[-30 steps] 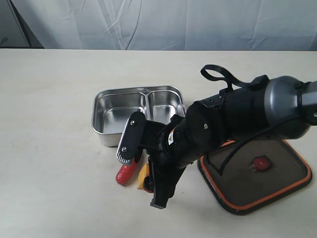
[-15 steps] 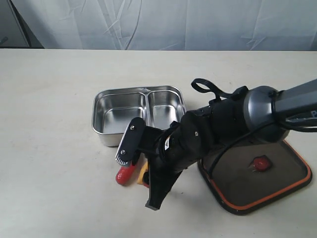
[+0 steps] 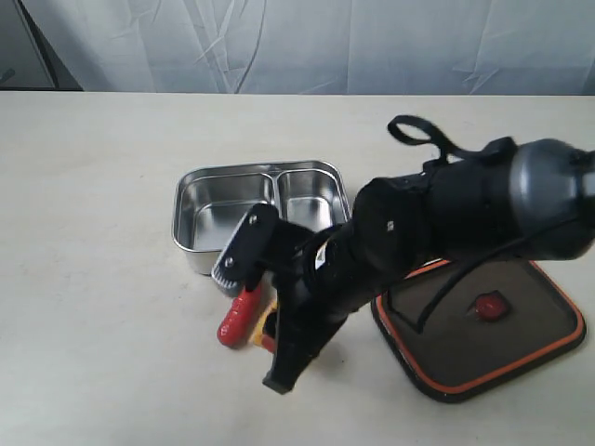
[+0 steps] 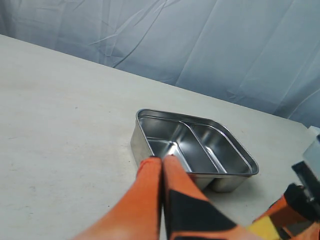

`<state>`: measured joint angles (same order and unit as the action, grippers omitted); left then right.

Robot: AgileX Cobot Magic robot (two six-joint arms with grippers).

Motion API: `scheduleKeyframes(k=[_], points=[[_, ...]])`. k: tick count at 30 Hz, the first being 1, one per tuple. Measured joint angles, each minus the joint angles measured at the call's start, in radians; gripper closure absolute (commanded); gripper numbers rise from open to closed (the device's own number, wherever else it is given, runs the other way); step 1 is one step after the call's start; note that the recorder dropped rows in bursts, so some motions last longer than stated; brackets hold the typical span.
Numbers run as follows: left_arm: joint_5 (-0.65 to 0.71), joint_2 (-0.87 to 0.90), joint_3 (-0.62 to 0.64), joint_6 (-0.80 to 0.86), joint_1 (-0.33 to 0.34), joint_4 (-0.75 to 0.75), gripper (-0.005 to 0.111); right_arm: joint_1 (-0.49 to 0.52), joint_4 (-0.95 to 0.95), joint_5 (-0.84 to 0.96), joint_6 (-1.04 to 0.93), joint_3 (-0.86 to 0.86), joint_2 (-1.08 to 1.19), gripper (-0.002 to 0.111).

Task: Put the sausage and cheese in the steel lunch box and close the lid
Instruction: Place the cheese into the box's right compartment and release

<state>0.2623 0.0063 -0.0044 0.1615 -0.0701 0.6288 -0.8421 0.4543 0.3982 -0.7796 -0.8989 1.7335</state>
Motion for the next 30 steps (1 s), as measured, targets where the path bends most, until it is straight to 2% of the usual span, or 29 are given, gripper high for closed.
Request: scheduleKeyframes(k=[6,9,13,16,26,28,30], points=[[0.0,0.0,0.0,0.0,0.0,0.0,0.107,0.002,-0.007,-0.287,0.021,-0.002,-0.111,0.109],[0.0,0.0,0.0,0.0,0.0,0.0,0.107,0.051,0.041,-0.362,0.044,-0.032,-0.086,0.109],[0.0,0.0,0.0,0.0,0.0,0.0,0.107,0.154,0.149,-0.364,0.061,-0.113,0.006,0.109],[0.0,0.0,0.0,0.0,0.0,0.0,0.107,0.21,0.159,-0.33,0.065,-0.178,0.076,0.109],[0.0,0.0,0.0,0.0,0.0,0.0,0.107,0.22,0.158,-0.291,0.075,-0.239,0.199,0.108],[0.0,0.0,0.0,0.0,0.0,0.0,0.107,0.22,0.171,-0.297,0.08,-0.239,0.207,0.101],[0.0,0.0,0.0,0.0,0.0,0.0,0.107,0.22,0.179,-0.31,0.08,-0.239,0.207,0.085]])
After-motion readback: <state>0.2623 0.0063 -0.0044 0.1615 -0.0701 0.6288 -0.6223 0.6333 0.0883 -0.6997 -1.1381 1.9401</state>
